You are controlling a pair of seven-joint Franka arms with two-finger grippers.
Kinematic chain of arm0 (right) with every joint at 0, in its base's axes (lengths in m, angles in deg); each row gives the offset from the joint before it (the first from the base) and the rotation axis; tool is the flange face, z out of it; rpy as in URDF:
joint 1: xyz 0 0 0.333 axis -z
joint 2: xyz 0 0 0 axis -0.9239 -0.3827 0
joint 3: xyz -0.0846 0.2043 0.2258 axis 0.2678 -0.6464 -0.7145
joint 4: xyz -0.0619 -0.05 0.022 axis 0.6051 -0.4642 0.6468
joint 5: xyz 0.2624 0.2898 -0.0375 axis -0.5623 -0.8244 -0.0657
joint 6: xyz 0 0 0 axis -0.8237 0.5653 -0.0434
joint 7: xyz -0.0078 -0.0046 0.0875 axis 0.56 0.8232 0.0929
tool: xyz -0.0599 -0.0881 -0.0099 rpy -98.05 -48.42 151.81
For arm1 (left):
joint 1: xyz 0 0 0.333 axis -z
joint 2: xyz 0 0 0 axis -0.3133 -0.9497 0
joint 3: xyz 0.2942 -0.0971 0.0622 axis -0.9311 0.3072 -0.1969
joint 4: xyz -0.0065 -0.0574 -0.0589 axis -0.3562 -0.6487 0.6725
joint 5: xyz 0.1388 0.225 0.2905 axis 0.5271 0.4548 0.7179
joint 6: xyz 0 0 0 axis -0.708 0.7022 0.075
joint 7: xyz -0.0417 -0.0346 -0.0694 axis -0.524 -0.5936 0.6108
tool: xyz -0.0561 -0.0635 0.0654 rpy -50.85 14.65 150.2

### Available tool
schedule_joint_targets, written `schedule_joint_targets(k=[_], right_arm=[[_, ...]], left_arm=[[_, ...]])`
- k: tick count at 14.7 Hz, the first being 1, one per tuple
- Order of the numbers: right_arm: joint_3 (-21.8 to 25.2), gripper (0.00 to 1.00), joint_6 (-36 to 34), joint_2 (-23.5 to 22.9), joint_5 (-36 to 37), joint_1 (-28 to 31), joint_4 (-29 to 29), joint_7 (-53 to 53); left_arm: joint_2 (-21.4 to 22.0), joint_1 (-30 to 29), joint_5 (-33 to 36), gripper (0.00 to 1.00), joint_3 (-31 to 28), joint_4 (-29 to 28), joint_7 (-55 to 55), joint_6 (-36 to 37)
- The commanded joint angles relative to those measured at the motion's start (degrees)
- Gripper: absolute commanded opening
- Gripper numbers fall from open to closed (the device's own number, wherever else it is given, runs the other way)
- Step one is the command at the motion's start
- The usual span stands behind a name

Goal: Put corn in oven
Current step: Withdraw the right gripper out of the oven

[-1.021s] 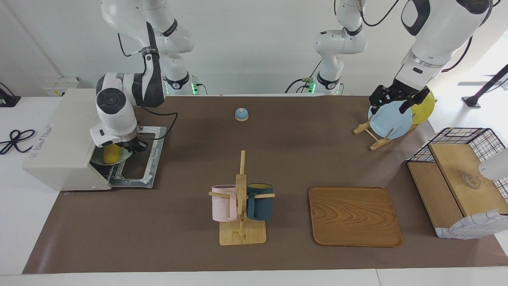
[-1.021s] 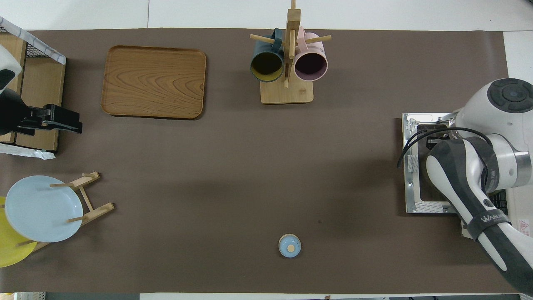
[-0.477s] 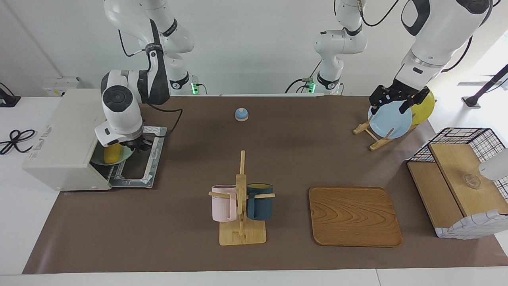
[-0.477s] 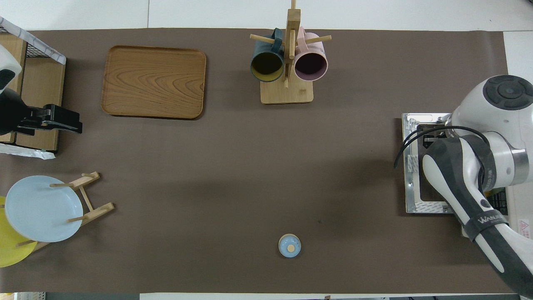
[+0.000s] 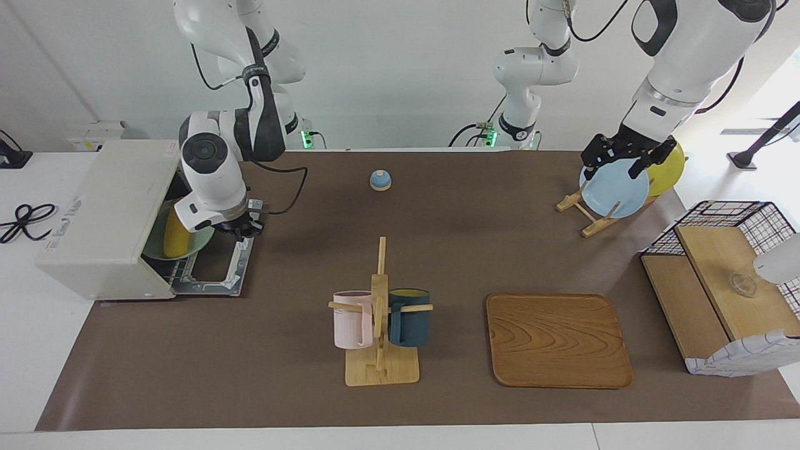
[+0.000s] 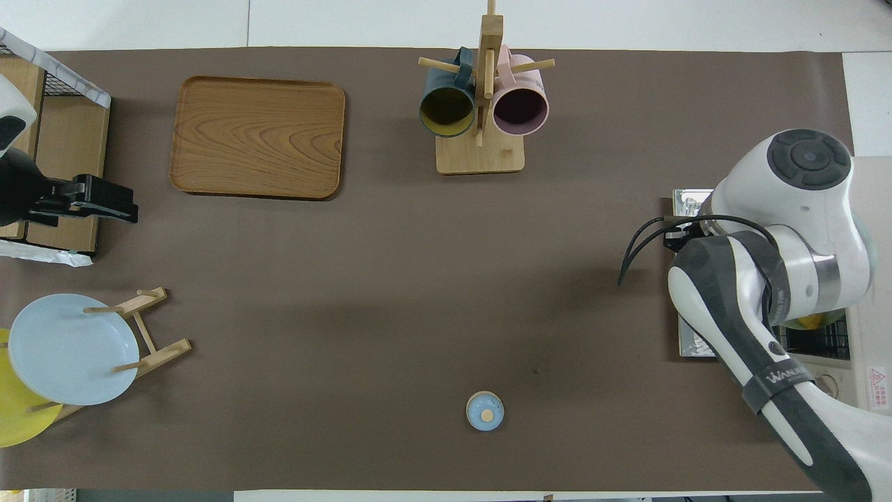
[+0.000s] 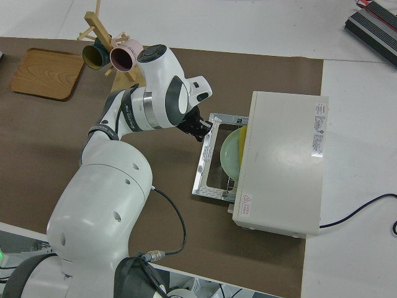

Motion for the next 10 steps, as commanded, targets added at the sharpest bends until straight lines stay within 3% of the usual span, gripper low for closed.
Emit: schedule_joint_targets(k=[1,10], right_arm=[[-1.5,0.0,5.6,-0.9,-0.6,-1.5,3.9,-3.1],[-1.3,0.0,8.8,-2.0,-0.4,1.4,5.6,-2.2]], left_arm=[[0.9,-0.1,1.3,1.0,0.1,-0.8,0.3,0.3],[0.9,-0.1,1.3,1.0,0.1,-0.8,0.3,0.3]])
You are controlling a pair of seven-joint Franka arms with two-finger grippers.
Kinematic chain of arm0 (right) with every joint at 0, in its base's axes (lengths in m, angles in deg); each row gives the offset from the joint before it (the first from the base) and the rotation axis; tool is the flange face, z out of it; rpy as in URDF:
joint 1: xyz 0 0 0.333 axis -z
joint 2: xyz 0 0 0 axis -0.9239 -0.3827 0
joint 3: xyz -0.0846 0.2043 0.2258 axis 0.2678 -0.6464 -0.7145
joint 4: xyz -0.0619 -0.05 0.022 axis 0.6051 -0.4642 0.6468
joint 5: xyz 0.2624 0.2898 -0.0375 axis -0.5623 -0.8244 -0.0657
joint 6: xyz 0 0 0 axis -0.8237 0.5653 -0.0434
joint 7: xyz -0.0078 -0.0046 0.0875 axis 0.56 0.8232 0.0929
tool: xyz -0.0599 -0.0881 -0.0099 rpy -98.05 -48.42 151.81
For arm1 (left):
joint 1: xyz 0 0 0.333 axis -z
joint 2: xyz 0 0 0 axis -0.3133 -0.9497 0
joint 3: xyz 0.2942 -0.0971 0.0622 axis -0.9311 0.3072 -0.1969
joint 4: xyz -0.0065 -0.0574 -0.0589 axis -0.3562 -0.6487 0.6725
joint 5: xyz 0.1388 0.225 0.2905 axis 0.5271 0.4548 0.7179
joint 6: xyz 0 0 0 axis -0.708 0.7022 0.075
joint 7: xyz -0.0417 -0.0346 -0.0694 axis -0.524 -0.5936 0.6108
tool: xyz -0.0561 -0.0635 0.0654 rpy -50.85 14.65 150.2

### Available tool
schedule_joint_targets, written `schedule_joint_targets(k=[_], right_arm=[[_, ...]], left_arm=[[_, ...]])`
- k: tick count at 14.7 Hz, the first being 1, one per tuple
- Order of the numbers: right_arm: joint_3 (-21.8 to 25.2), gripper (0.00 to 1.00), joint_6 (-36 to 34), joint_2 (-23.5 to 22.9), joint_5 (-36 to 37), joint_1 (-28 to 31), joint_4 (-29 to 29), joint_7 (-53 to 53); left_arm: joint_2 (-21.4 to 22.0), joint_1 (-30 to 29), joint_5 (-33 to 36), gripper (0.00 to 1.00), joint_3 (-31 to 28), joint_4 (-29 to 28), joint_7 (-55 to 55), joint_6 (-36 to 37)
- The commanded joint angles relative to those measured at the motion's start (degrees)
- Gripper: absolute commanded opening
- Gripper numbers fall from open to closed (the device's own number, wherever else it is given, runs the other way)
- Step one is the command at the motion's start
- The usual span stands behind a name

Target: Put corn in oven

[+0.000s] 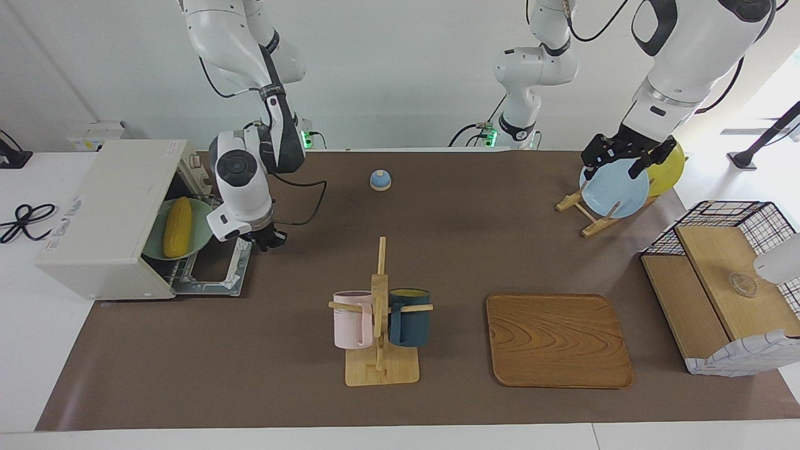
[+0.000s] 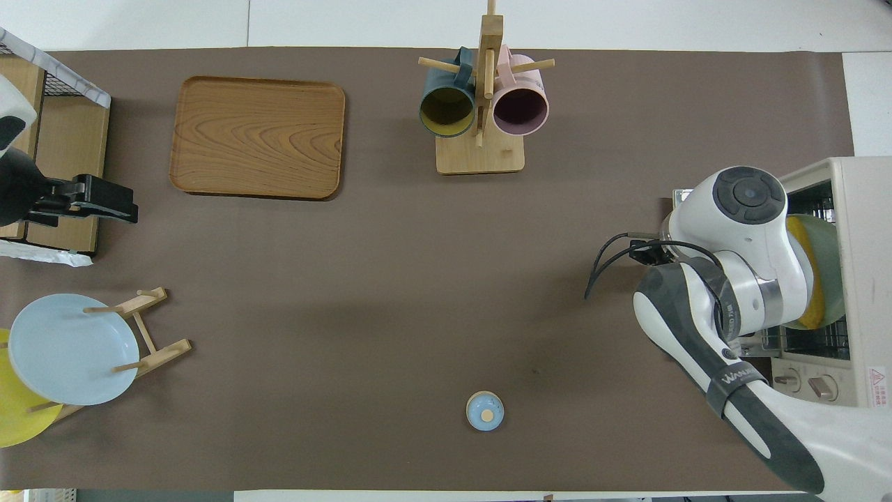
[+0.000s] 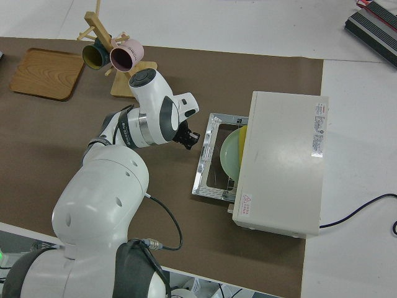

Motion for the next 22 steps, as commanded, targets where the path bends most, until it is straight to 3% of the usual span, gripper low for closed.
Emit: schedule_joint_targets(k=[1,7,9,14,18,22], right_arm=[[-0.4,0.0,2.0,0.3,-0.3,1.8,1.3,1.6],[-0.4,0.0,4.5,-0.1,-0.3,3.4,2.9,4.2],[-0.3,0.0,2.5,0.5,1.1,3.1,2.1,4.5],[-0.2,0.0,-11.2,1.7,11.8,4.5,-6.6,6.1],[-0.2,0.0,-18.0,3.0,12.0,7.4,-11.7,14.2],[-0.1,0.0,-22.0,6.5,11.6,9.5,-12.0,18.9]], left_arm=[[0.9,-0.1,1.3,1.0,0.1,-0.8,0.3,0.3],[0.9,-0.1,1.3,1.0,0.1,-0.8,0.3,0.3],[0.9,-0.1,1.3,1.0,0.1,-0.8,0.3,0.3],[0.9,-0.1,1.3,1.0,0.1,-0.8,0.3,0.3],[0.9,-0.1,1.3,1.0,0.1,-0.8,0.3,0.3],[1.0,-0.1,1.3,1.0,0.1,-0.8,0.3,0.3]])
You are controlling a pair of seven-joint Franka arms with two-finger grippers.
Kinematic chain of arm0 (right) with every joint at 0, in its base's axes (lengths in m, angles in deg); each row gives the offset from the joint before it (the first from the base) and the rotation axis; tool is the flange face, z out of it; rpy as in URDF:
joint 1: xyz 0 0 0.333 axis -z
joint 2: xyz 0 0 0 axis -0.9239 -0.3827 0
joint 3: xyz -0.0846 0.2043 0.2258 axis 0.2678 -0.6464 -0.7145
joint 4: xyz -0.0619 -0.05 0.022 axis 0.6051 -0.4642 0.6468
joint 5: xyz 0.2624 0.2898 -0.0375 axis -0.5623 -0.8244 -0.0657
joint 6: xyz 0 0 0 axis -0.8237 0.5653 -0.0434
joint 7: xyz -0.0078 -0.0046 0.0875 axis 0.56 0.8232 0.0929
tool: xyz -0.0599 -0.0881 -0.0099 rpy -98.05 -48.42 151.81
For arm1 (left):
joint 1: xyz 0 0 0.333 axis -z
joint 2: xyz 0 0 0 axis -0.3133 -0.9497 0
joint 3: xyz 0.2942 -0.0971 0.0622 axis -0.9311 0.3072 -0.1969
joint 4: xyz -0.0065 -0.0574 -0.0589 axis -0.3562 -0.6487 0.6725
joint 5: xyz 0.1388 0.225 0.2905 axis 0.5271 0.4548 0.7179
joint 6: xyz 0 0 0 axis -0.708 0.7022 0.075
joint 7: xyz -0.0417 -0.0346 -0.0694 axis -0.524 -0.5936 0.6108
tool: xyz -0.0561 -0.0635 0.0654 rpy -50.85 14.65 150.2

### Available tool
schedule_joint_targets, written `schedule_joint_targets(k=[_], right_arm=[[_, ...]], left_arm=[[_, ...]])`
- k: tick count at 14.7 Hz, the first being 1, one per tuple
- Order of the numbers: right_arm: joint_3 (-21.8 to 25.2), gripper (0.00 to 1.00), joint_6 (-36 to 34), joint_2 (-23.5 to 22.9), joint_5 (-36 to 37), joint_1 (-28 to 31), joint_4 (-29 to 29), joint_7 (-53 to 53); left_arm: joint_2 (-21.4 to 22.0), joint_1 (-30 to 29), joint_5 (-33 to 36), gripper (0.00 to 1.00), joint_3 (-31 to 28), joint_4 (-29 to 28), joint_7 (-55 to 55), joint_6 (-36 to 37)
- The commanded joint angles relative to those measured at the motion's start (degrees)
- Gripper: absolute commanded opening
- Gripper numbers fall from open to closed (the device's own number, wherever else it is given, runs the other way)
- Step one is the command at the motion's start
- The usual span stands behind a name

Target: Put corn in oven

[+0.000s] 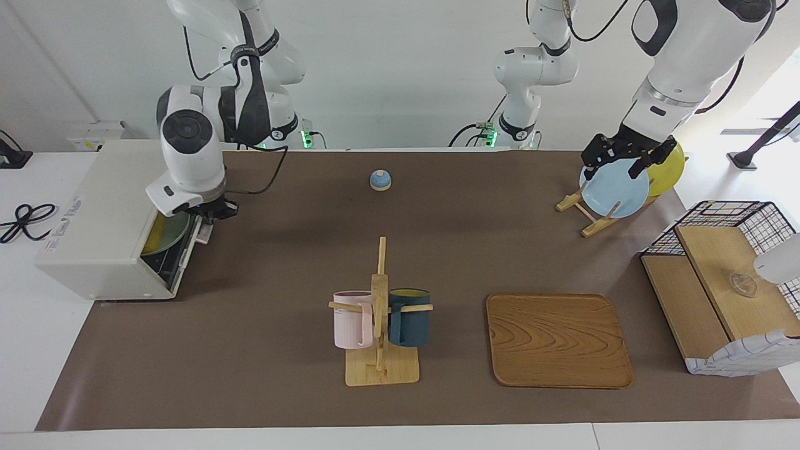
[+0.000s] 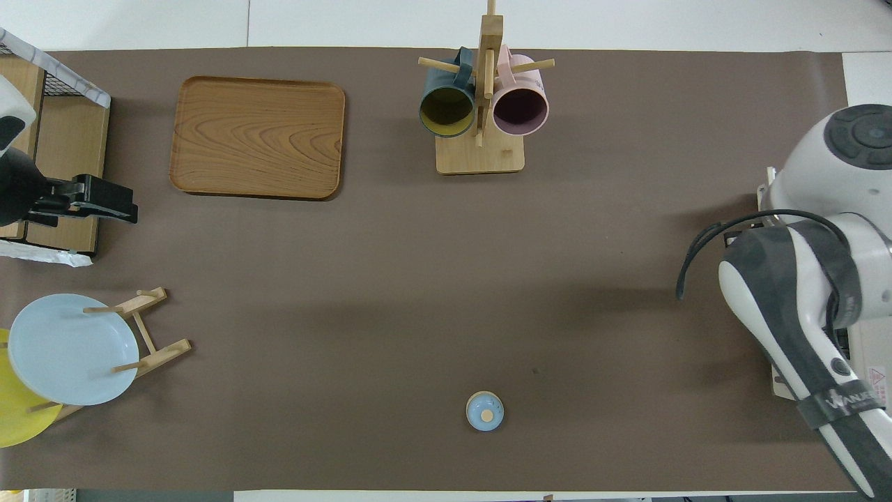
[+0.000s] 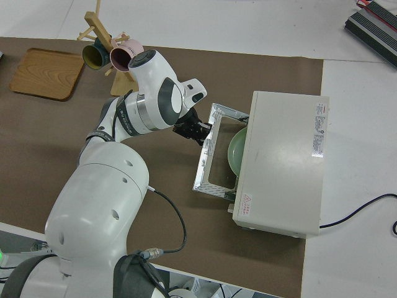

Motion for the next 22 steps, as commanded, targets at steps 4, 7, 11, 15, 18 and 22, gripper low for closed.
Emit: schedule_joint_targets(k=[4,7,11,15,18,22], right_arm=[[0.4,0.0,-0.3,0.5,2.0,2.7,0.0,3.0],[0.3,0.0,-5.1,0.9,0.7,2.3,-4.9,3.0],[0.2,0.0,-11.0,1.5,-0.4,2.3,-10.8,8.0],[0.4,0.11,-13.9,2.0,-9.9,2.7,-14.8,8.1],[0.5,0.21,-14.8,1.5,-13.6,3.6,-16.5,8.1],[0.3,1.0,-15.6,1.7,-15.9,4.0,-17.4,7.9]], left_arm=[[0.9,-0.1,1.3,1.0,0.1,-0.8,0.3,0.3],[0.9,-0.1,1.3,1.0,0.1,-0.8,0.3,0.3],[0.9,-0.1,1.3,1.0,0.1,-0.8,0.3,0.3],[0.9,-0.1,1.3,1.0,0.1,-0.8,0.3,0.3],[1.0,-0.1,1.3,1.0,0.1,-0.8,0.3,0.3],[1.0,-0.1,1.3,1.0,0.1,-0.8,0.3,0.3]])
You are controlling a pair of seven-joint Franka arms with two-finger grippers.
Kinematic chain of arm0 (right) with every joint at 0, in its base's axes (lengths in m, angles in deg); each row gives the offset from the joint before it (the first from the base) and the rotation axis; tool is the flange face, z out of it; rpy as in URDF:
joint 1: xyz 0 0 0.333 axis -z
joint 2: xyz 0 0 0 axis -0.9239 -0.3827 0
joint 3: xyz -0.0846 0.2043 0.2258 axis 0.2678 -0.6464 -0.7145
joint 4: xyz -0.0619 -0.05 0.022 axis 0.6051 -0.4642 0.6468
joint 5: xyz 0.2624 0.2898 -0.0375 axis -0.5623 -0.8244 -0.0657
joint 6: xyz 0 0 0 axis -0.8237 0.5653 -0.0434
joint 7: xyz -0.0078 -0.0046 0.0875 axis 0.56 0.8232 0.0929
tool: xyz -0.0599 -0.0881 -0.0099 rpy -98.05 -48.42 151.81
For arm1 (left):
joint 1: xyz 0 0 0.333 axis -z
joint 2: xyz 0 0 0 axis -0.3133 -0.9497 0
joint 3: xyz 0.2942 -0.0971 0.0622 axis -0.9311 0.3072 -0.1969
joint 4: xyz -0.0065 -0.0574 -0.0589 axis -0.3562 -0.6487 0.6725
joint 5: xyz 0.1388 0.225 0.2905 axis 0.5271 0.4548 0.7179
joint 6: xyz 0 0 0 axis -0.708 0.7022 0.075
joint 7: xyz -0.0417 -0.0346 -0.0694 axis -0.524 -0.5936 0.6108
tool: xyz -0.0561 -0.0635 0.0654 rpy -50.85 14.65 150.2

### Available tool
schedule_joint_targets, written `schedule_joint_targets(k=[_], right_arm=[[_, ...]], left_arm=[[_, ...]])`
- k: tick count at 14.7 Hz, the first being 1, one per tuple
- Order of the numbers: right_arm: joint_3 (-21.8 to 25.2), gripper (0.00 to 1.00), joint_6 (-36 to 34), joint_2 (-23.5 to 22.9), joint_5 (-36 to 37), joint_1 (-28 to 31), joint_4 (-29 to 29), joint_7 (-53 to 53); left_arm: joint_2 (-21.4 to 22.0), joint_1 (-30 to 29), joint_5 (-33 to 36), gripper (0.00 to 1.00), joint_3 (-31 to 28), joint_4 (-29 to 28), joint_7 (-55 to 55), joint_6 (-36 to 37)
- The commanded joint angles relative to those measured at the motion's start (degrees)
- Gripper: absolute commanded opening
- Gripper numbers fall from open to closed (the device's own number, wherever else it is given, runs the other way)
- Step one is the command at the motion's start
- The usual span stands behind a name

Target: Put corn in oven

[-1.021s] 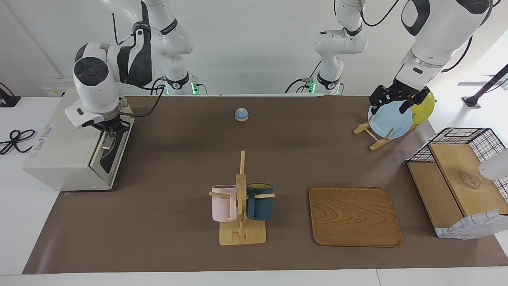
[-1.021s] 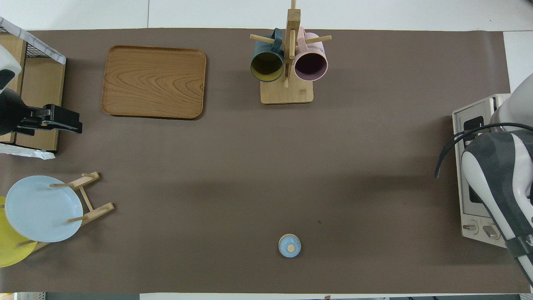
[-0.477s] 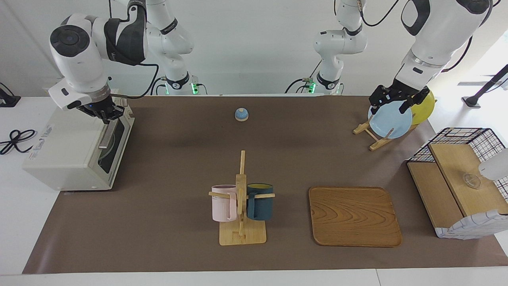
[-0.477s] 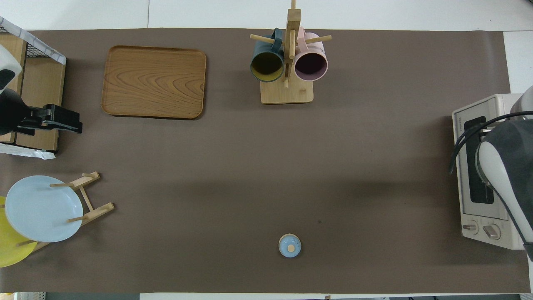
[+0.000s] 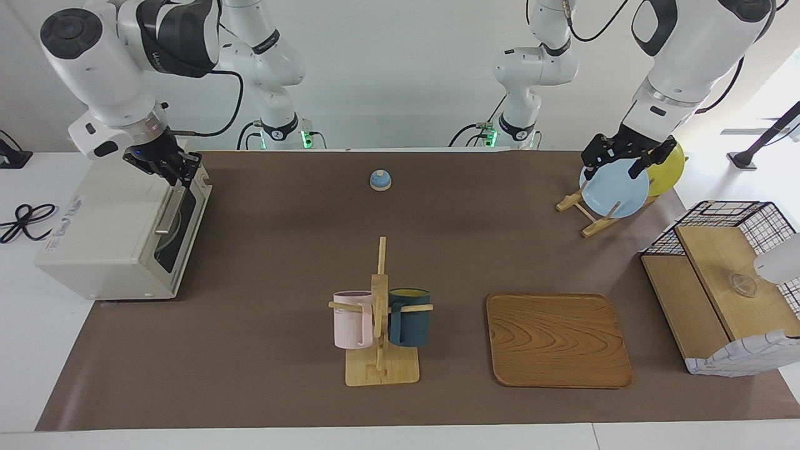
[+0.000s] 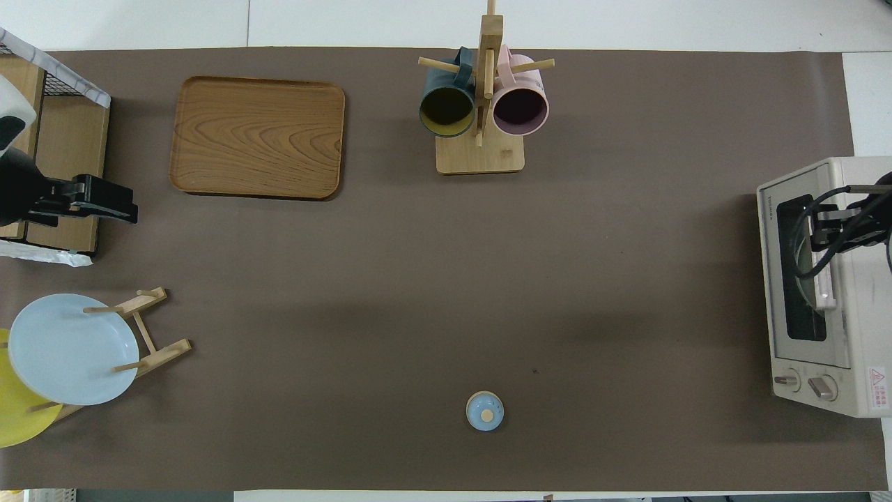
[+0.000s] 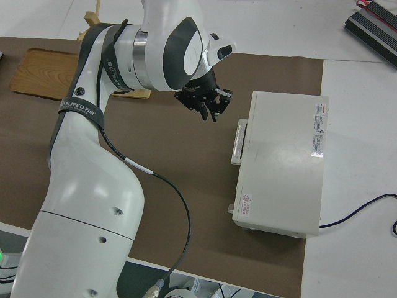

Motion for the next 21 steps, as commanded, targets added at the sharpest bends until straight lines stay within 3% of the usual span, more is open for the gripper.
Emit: schedule_joint_targets(k=[1,12,17,21], right_arm=[[-0.5,1.0,-1.5,-0.4,-1.5,0.6,-2.0,1.5],[-1.3,1.0,-1.8,-1.1,-3.4,-0.5,-4.0,1.4],[6.0,1.0,-1.5,-1.0,-3.5,-8.3,-4.0,1.4],[6.7,1.0,-1.2,-1.1,-3.6,-9.0,-4.0,1.4]], left_arm=[[0.9,-0.1,1.3,1.0,0.1,-0.8,0.3,0.3],[1.0,-0.1,1.3,1.0,0.1,-0.8,0.3,0.3],[0.9,-0.1,1.3,1.0,0.1,-0.8,0.3,0.3],[0.9,-0.1,1.3,1.0,0.1,-0.8,0.3,0.3]])
